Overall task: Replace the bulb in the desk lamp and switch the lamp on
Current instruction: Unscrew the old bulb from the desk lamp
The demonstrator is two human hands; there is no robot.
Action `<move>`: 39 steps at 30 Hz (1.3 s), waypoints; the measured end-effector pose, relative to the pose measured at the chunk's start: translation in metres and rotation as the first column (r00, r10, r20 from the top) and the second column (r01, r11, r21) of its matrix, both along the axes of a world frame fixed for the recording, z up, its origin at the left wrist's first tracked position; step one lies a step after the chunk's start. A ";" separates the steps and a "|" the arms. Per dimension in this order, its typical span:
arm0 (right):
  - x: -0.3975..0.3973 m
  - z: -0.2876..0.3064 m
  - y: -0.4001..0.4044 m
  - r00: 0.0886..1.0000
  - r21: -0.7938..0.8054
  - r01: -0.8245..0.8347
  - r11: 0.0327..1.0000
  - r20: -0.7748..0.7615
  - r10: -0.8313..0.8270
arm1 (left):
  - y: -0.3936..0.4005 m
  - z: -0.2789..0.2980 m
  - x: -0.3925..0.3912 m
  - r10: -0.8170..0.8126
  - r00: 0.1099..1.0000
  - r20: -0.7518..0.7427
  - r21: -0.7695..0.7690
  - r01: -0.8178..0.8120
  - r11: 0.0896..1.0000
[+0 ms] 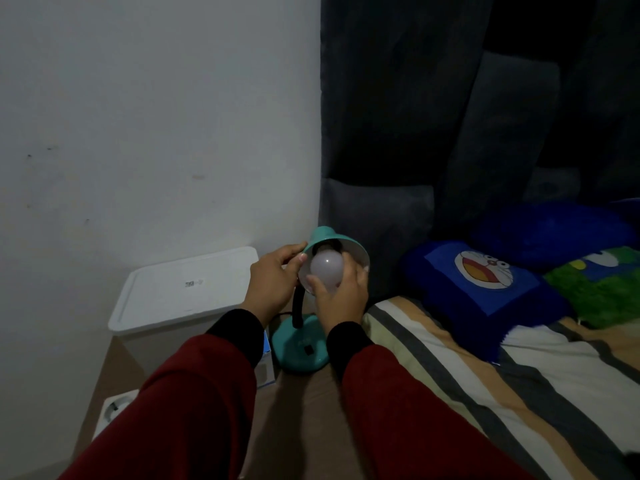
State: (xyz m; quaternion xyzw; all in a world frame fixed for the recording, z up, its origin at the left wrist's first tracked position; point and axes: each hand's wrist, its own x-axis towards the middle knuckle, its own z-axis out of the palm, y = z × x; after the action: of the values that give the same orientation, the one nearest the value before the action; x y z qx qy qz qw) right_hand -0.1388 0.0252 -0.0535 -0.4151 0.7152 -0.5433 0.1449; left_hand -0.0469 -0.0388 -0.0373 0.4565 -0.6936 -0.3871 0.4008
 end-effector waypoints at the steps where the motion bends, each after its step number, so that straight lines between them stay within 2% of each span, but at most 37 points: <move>1: 0.000 -0.001 0.000 0.999 0.007 -0.010 1.000 -0.039 0.010 | 0.000 0.000 0.000 0.002 1.000 -0.004 0.001 -0.002 1.000; 3: 0.002 -0.003 0.000 0.996 -0.005 -0.028 1.000 -0.086 0.027 | 0.001 0.000 -0.001 -0.001 1.000 -0.004 0.000 0.001 1.000; 7: 0.002 0.001 -0.003 0.999 -0.012 -0.012 1.000 -0.042 0.011 | 0.001 0.002 -0.001 0.004 1.000 0.008 -0.006 -0.003 1.000; 11: 0.002 0.000 -0.002 0.992 -0.035 -0.037 0.999 -0.122 0.032 | 0.000 0.001 -0.001 0.010 1.000 0.019 -0.015 -0.010 1.000; 15: -0.002 0.001 -0.003 0.999 0.012 0.014 1.000 -0.040 -0.013 | 0.002 0.002 -0.002 0.014 1.000 0.018 -0.015 -0.013 1.000; 20: -0.002 0.000 -0.002 0.986 0.022 -0.023 0.999 -0.167 0.027 | 0.003 0.002 -0.001 0.004 1.000 0.026 -0.030 -0.003 1.000; 27: -0.003 0.000 -0.004 0.999 -0.060 -0.036 0.998 -0.020 0.035 | 0.003 0.003 -0.002 0.006 1.000 0.025 -0.018 -0.005 1.000; 34: -0.001 0.002 -0.005 0.983 0.002 0.006 1.000 -0.185 -0.006 | 0.003 0.003 0.000 0.015 0.999 0.030 -0.017 -0.015 1.000; 39: -0.003 -0.002 0.000 0.988 -0.011 -0.006 1.000 -0.153 0.004 | 0.004 0.002 -0.002 0.013 1.000 0.009 0.006 -0.013 1.000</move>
State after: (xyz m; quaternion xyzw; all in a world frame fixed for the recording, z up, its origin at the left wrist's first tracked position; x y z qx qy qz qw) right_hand -0.1423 0.0252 -0.0554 -0.4581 0.7200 -0.5136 0.0884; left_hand -0.0486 -0.0352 -0.0350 0.4638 -0.6912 -0.3847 0.3990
